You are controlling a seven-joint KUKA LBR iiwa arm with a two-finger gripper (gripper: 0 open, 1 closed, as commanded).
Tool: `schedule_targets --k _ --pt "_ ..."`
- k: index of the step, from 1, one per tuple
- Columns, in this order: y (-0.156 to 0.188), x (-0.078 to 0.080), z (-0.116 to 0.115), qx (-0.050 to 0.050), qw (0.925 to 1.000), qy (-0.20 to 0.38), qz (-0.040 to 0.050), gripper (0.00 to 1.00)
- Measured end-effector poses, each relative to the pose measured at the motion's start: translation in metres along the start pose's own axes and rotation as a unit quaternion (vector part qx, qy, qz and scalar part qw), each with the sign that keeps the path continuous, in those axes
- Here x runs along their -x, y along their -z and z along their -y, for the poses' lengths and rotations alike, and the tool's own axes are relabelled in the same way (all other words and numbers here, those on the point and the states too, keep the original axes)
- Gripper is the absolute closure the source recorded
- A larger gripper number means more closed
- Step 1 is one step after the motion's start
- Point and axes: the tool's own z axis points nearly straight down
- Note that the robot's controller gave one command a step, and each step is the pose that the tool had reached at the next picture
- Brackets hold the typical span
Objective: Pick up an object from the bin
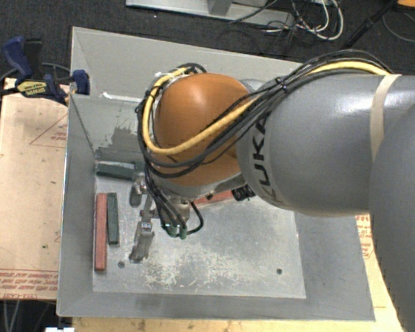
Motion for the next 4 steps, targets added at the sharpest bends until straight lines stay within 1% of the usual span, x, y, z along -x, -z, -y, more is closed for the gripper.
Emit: schedule_targets --k 1,2,3,4 --pt "-0.079 0.074 0.042 -0.001 0.9999 0.017 0.0030 0.00" --pt "-0.139 0.141 0.083 0.001 0.9988 0.049 0.0066 0.00" --pt "-0.132 0.142 0.079 0.002 0.9987 0.051 0.0098 1.00" --pt "-0.008 0.135 0.058 0.002 0.9983 0.058 0.0104 1.00"
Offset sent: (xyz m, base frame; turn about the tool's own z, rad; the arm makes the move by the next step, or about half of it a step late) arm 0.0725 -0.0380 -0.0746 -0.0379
